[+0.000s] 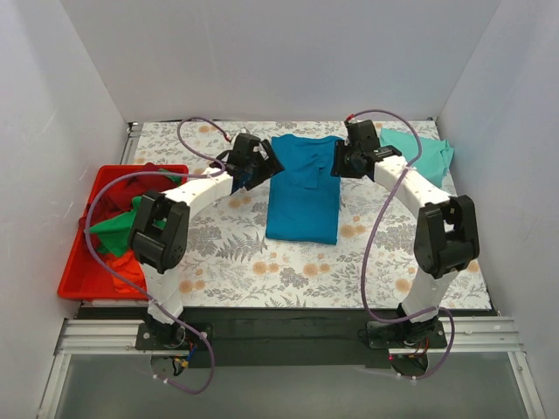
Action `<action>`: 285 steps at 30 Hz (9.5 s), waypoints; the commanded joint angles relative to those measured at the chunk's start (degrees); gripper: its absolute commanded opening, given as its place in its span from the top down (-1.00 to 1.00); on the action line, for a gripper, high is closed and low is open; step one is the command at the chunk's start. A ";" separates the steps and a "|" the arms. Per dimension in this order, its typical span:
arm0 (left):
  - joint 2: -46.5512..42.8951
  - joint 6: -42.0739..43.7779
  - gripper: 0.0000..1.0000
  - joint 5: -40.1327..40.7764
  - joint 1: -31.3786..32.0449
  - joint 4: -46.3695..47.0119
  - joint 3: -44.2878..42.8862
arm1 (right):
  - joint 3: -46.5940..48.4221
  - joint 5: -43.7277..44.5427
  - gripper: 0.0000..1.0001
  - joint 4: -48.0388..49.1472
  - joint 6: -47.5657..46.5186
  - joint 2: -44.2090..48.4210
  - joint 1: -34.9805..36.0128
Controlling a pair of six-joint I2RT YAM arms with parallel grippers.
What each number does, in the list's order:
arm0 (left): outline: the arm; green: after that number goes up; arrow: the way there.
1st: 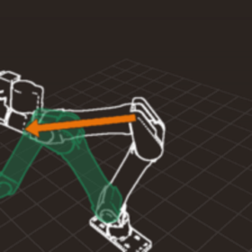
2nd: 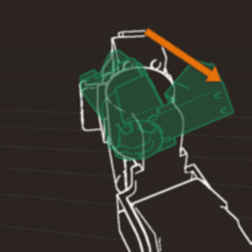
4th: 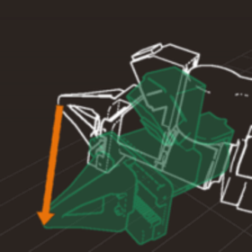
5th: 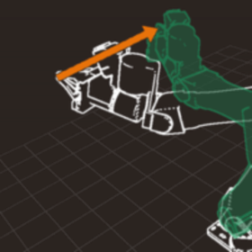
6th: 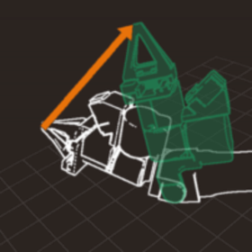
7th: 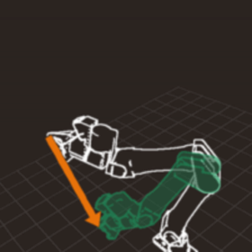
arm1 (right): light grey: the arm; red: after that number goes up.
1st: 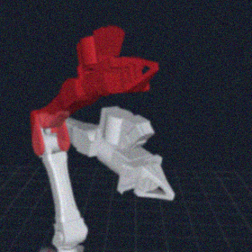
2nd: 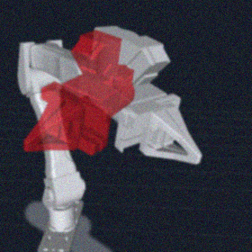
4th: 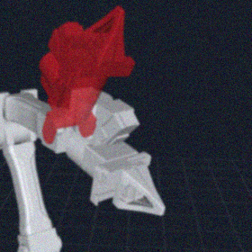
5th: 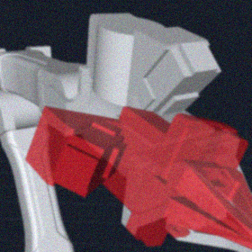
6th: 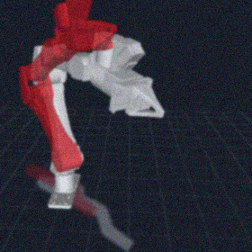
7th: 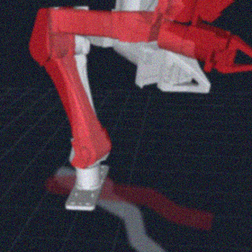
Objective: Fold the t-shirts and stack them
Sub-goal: Fold the tshirt, then neatly place the folded tshirt to the corner
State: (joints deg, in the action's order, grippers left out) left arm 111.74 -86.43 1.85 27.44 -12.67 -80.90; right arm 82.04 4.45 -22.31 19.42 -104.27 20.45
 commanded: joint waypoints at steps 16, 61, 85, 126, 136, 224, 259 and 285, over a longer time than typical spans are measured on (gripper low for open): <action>-21.04 -0.48 -0.58 2.11 6.04 2.12 30.27 | -35.36 -12.71 0.07 6.65 5.45 24.89 4.69; -18.85 0.48 -0.22 7.91 12.02 -2.10 29.05 | -41.44 -9.28 0.81 12.02 7.04 15.59 4.78; -12.17 -1.46 1.00 9.76 14.39 -3.59 27.73 | -42.31 -10.33 0.89 12.81 7.65 16.20 4.69; -47.49 -22.81 1.00 19.33 37.60 -21.61 28.52 | -31.16 -2.80 0.97 -19.44 12.05 59.19 11.63; -46.80 -21.32 1.00 20.22 33.31 -16.70 28.87 | -23.07 3.11 0.97 -14.70 9.15 49.87 11.55; -7.69 3.46 0.43 -8.79 -0.46 -1.92 20.17 | -15.42 -45.04 -0.61 13.43 -15.20 -6.46 -14.21; -1.70 1.00 0.90 -10.11 2.79 -0.43 17.18 | -16.03 -32.92 0.53 23.80 -4.30 -11.66 5.13; -16.74 18.05 -0.46 -8.26 -7.13 -12.56 13.75 | 12.69 -14.30 0.97 -6.25 -19.24 -9.98 -8.14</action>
State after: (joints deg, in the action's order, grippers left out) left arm 97.34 -72.40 -7.18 21.54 -24.01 -66.94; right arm 89.14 -13.28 -24.49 2.46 -113.60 13.04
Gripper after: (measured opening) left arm 0.728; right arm 0.154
